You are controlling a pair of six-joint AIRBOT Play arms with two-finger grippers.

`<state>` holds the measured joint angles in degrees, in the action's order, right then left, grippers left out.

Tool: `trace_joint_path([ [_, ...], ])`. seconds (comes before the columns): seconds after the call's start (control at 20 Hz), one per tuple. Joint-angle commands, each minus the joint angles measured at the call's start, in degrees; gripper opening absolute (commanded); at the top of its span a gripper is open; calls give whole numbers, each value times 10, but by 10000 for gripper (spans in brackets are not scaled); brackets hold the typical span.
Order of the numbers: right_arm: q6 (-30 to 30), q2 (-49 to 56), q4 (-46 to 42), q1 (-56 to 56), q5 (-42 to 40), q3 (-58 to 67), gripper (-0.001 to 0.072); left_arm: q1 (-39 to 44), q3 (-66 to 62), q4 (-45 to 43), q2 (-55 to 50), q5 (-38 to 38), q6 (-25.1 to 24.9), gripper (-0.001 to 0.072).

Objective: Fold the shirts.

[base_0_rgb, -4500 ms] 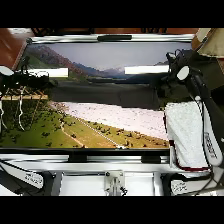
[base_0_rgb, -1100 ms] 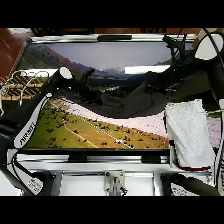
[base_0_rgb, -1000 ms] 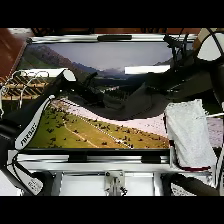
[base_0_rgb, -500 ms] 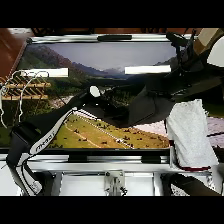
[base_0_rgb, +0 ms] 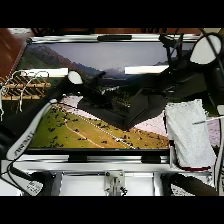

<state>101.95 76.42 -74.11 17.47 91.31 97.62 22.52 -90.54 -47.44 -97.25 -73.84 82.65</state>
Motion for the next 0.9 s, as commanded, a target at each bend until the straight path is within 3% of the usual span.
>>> trace_joint_path([
  [0.0, -18, 52, 47, 0, -63, 0, 76, -104, 0, -89, 110, -45, -3, 34],
  [0.35, -26, 145, 72, 81, -160, 0, 76, -317, 0, -94, 236, -100, -5, 35],
  [0.65, 19, 251, 108, 146, -293, 0, 78, -345, 0, -94, 279, -101, -5, 35],
  [0.7, 31, 267, 125, 150, -322, 0, 106, -341, 0, -94, 281, -105, -5, 36],
  [0.75, 30, 279, 155, 155, -363, 0, 338, -338, 0, -94, 282, -109, -5, 36],
  [0.8, 14, 284, 190, 158, -403, 0, 637, -335, 0, -94, 282, -109, -5, 36],
  [0.85, -15, 284, 228, 158, -445, 0, 665, -334, 0, -94, 282, -108, -5, 36],
])
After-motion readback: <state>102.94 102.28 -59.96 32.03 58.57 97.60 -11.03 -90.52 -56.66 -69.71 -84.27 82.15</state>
